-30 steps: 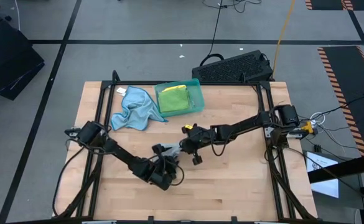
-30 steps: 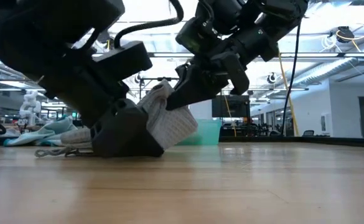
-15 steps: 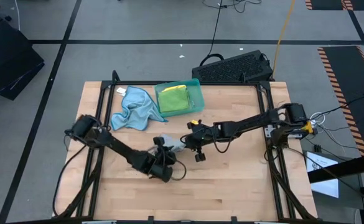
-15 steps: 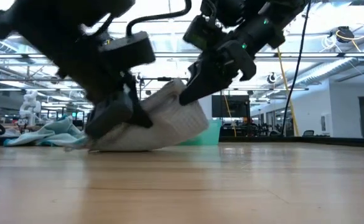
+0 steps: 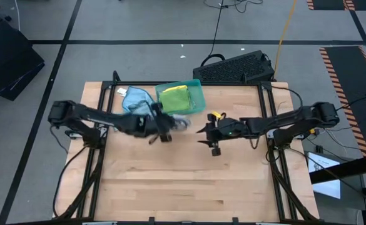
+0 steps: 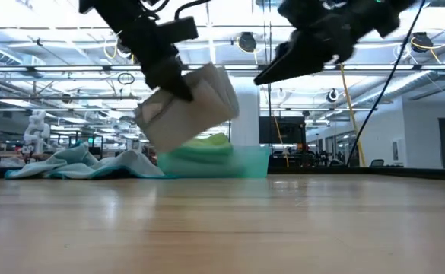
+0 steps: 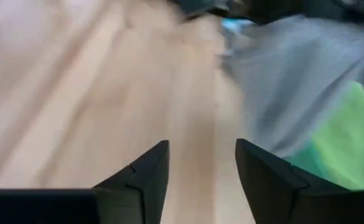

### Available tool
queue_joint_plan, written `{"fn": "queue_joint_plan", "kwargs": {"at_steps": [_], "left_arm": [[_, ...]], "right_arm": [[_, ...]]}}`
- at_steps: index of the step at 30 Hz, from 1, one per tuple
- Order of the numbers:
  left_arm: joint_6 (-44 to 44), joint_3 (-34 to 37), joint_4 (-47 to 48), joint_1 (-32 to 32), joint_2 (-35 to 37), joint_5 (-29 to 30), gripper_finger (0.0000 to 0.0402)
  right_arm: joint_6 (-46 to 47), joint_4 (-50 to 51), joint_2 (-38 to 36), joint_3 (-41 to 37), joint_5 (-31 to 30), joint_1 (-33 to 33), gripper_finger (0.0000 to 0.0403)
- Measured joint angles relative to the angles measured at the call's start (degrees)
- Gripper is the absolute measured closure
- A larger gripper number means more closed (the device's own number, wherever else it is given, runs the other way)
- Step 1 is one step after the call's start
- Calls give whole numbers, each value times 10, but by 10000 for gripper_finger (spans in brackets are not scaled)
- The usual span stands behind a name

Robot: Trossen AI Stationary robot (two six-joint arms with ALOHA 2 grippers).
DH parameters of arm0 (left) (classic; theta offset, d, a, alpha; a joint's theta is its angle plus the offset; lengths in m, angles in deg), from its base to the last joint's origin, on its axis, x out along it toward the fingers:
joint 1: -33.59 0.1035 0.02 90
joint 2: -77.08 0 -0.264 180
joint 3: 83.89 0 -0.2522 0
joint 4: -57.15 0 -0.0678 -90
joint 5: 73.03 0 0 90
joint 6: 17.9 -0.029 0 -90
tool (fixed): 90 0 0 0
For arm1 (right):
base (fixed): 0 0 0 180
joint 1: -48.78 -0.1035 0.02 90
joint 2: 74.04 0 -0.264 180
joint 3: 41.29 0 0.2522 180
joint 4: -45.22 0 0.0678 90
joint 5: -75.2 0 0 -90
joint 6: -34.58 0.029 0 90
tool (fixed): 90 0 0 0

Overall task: Fold microfiber towels
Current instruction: Stack the folded gray microfiber towel on top of the folded green microfiber towel into the green bin

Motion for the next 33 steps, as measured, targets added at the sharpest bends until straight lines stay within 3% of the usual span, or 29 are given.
{"fn": "queue_joint_plan", "kwargs": {"at_steps": [5,10,21,23,25,33], "left_arm": [[-44,-13,16,72,60,-21,385],[-104,-55,13,135,63,-40,385],[-159,-87,-98,208,-29,-102,385],[-170,-82,-80,213,-43,-104,385],[-184,-86,-112,214,-60,-104,385],[-197,-87,-98,224,-84,-93,381]], "right_arm": [[0,-143,13,-50,27,4,260],[-14,-225,55,-43,26,42,290],[-15,-308,97,-35,41,193,340],[-15,-311,107,-26,59,209,347],[-13,-306,110,-22,74,221,355],[-14,-303,161,12,129,224,379]]}}
